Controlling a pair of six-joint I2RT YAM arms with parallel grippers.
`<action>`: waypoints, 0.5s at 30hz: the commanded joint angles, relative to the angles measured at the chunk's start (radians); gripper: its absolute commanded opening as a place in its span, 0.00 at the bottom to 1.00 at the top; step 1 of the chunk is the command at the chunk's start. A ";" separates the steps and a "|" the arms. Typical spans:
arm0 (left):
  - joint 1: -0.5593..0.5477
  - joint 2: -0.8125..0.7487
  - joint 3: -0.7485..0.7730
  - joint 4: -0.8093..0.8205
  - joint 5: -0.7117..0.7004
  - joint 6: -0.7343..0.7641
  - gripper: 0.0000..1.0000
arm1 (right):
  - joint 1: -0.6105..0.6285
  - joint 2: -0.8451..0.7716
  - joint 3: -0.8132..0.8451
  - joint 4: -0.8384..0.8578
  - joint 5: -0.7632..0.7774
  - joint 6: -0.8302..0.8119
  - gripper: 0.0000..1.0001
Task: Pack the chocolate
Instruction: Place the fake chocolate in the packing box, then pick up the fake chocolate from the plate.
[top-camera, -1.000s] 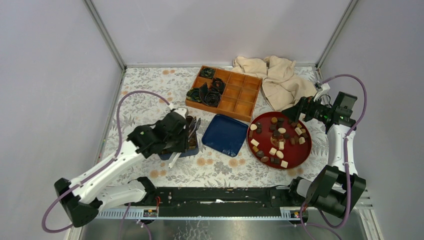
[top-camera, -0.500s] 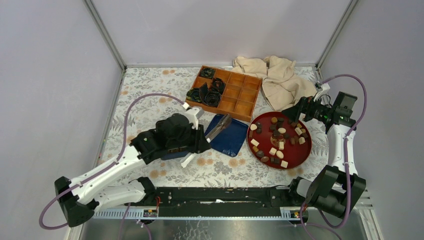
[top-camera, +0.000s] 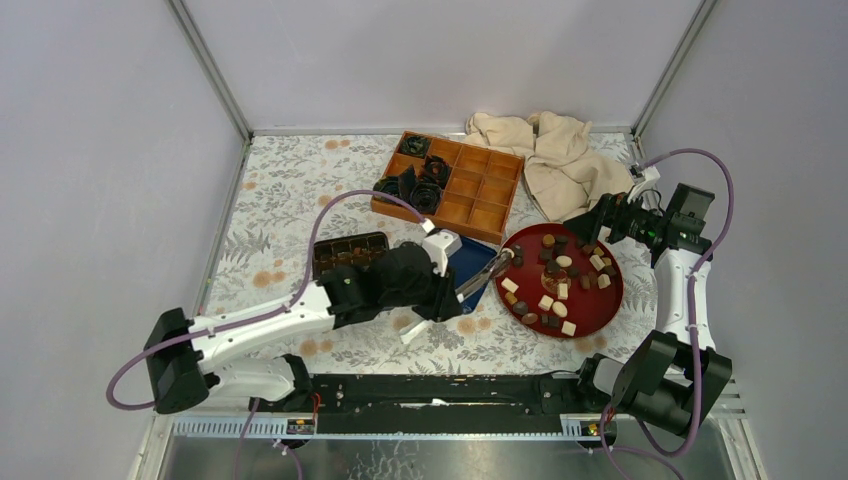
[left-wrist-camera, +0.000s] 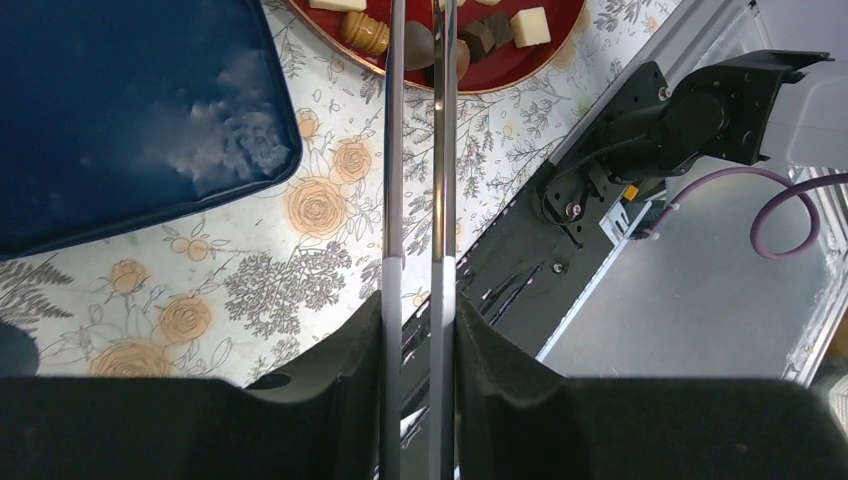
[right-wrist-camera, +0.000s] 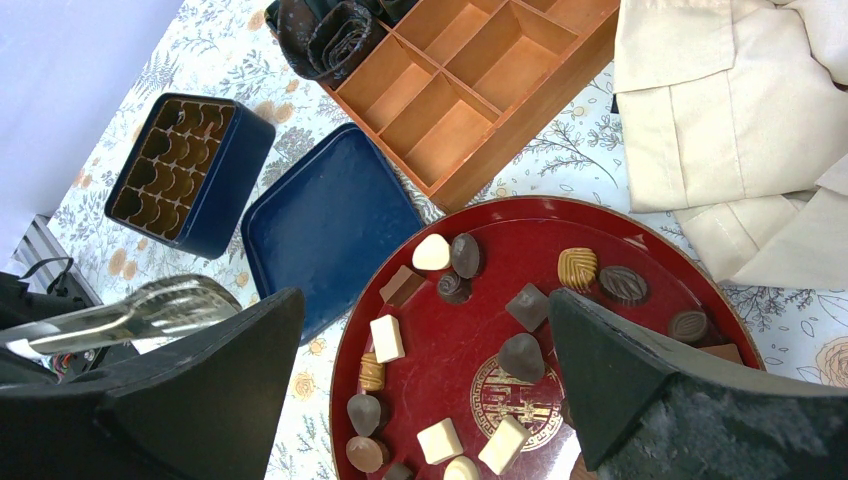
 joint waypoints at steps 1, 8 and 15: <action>-0.037 0.053 0.055 0.151 -0.045 0.006 0.33 | -0.006 -0.013 0.014 0.036 -0.032 -0.004 1.00; -0.082 0.129 0.087 0.186 -0.095 0.020 0.33 | -0.005 -0.013 0.016 0.032 -0.031 -0.007 1.00; -0.115 0.199 0.129 0.186 -0.170 0.039 0.33 | -0.005 -0.014 0.016 0.031 -0.031 -0.007 1.00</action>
